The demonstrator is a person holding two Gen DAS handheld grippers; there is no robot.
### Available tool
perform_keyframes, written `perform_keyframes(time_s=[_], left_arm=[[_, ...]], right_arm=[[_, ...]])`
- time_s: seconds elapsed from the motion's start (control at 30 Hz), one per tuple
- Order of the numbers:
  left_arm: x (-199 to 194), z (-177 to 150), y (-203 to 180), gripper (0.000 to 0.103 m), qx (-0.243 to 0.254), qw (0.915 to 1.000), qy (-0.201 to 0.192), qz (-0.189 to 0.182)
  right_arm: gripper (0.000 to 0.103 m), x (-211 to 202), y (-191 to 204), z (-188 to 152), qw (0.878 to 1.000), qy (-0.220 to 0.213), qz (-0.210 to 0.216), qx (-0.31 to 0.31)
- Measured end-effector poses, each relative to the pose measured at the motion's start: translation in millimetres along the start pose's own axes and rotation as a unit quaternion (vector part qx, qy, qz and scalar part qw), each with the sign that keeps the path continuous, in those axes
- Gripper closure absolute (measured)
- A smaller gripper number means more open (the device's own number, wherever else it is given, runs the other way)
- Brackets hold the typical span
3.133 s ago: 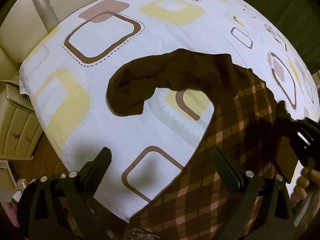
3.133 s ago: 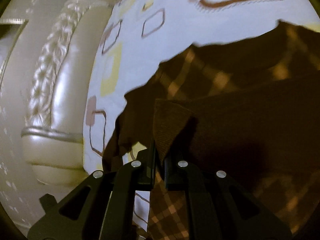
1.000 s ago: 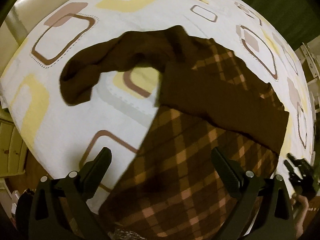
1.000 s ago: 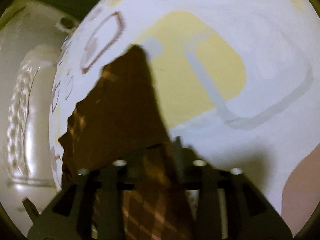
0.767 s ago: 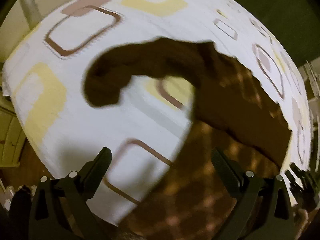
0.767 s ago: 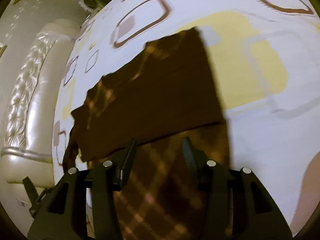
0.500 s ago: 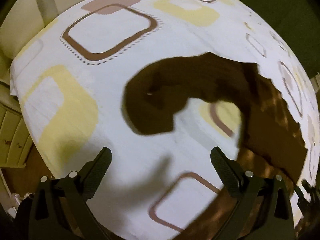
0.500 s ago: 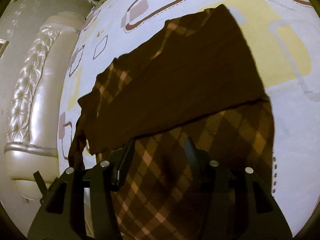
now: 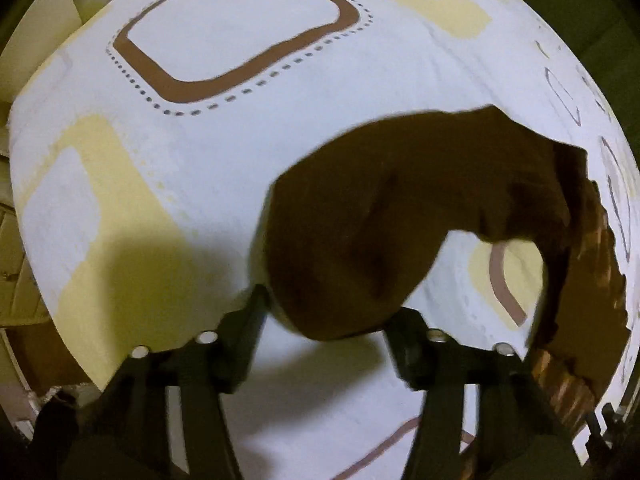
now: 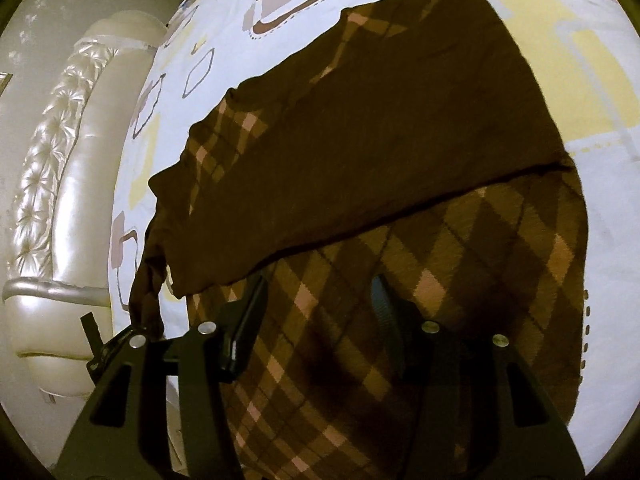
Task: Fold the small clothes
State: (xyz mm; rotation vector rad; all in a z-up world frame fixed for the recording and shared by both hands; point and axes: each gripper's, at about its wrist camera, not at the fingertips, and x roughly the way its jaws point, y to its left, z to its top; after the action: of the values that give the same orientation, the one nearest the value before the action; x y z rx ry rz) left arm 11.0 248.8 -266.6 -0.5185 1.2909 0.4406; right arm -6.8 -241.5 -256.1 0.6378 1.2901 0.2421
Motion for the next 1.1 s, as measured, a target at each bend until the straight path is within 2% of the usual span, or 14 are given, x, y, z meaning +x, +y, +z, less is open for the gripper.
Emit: perform_keyframes(time_s=[0.1,0.17,0.23,0.33,0.43,0.5,0.63,0.73,0.77,0.87,0.97,1.0,1.03,1.1], left_arm=[[-1.8,3.9,-2.6,0.071,0.025,0.9995,0.007,-0.02],[-3.3,7.9,-1.7,0.094,0.031,0.9978,0.022,-0.054],[-10.1,14.9,4.6,0.094,0.016,0.992,0.028,-0.122],[-31.6,35.0,19.9,0.094,-0.008,0.9899,0.0,-0.141],[-46.0,58.5,39.7,0.094,-0.025,0.9911,-0.024,-0.128],[-48.3,70.7,53.4,0.094,-0.028,0.9939,-0.034,-0.101],[-49.5,95.9,71.9,0.094,-0.027,0.9984,-0.047,-0.014],[-52.6,102.0,90.1,0.088,-0.039,0.9975,-0.058,0.016],[-52.9,102.0,91.1,0.079,-0.039,0.9972,-0.059,0.022],[-58.8,95.5,99.5,0.065,-0.031,0.9965,-0.069,0.035],[-64.1,91.5,104.3,0.062,-0.019,0.9964,-0.081,0.018],[-68.1,87.6,102.3,0.059,-0.005,0.996,-0.089,0.004],[-73.0,84.6,101.1,0.05,0.013,0.9954,-0.095,-0.003],[-76.8,72.3,85.9,0.039,0.068,0.9914,-0.112,0.0]], right_arm=[[0.05,5.0,3.2,-0.9,1.0,0.003,-0.001,0.001],[0.05,6.9,6.8,-1.0,1.0,0.003,0.0,0.0],[0.05,8.0,10.7,-1.0,1.0,0.005,0.003,-0.003],[0.05,9.3,18.8,-0.4,1.0,0.007,0.01,-0.007],[0.049,11.7,25.8,-0.5,1.0,0.008,0.014,-0.01],[0.049,16.7,31.1,-2.1,1.0,0.013,0.017,-0.013],[0.049,26.4,39.2,-7.0,0.999,0.023,0.021,-0.012],[0.049,32.5,46.1,-10.8,0.999,0.029,0.023,-0.016],[0.049,35.0,48.7,-11.8,0.999,0.032,0.024,-0.017],[0.049,39.5,53.6,-13.0,0.999,0.035,0.026,-0.017],[0.048,43.4,58.4,-12.1,0.999,0.038,0.028,-0.017],[0.048,44.6,60.3,-11.7,0.999,0.038,0.029,-0.017],[0.048,45.7,61.7,-11.3,0.999,0.039,0.031,-0.017],[0.047,48.3,64.4,-11.3,0.999,0.04,0.032,-0.017]])
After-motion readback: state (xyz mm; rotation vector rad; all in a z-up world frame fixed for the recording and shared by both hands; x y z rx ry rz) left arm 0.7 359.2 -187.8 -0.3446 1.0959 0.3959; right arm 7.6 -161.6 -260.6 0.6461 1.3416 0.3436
